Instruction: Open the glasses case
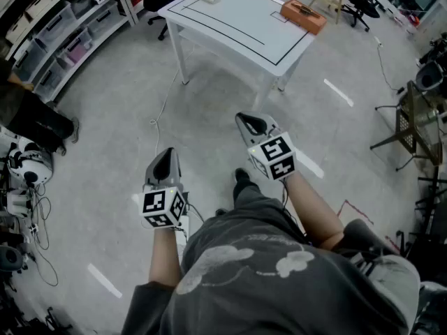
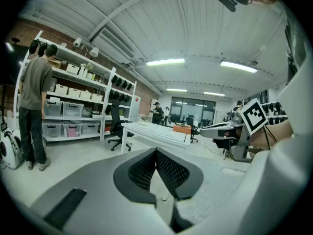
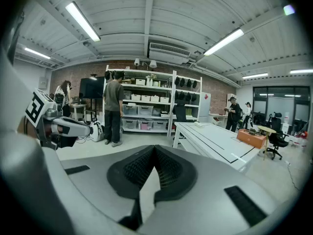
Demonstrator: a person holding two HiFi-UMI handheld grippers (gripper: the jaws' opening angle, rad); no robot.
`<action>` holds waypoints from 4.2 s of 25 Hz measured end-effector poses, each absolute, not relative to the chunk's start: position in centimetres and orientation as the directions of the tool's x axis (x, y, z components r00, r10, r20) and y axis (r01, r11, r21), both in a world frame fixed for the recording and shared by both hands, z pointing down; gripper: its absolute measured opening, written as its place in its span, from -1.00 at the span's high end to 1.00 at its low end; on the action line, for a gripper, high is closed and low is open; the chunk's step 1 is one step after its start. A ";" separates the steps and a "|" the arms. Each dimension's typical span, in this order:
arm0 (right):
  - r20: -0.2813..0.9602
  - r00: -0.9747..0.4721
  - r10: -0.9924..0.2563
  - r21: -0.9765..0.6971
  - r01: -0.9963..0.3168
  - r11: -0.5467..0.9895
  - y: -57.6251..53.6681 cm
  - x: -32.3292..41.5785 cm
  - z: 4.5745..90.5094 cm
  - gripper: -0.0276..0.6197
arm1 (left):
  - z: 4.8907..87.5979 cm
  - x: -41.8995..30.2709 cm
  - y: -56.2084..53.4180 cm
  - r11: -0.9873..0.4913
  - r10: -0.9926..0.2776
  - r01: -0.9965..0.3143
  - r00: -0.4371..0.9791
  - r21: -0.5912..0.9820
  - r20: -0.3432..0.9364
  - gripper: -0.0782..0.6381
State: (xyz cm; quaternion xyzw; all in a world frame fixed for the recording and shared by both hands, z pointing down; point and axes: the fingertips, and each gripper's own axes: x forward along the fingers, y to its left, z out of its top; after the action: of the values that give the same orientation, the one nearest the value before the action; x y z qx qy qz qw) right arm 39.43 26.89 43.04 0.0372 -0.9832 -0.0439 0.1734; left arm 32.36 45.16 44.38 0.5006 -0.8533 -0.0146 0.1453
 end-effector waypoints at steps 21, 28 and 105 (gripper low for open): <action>0.356 -0.934 -0.037 -0.023 -0.048 0.999 29.3 41.3 46.1 0.91 | 48.2 34.1 48.1 0.489 -0.852 -0.846 -0.411 0.212 0.324 0.77; 0.357 -0.934 -0.018 -0.026 -0.029 0.999 26.5 36.2 46.7 0.91 | 47.5 29.5 45.3 0.486 -0.852 -0.852 -0.413 0.194 0.323 0.77; 0.512 -0.733 -0.448 0.000 -0.521 0.853 -21.7 -14.5 49.6 -0.18 | 49.1 -30.6 -13.6 -0.046 -0.892 -0.990 0.100 0.131 0.441 0.77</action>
State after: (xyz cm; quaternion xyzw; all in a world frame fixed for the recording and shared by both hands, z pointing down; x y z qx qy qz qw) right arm -14.47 -21.73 49.65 0.2611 -0.9280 0.0717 0.2558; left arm -30.57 -13.60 49.06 0.7131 -0.6600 0.1207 0.2033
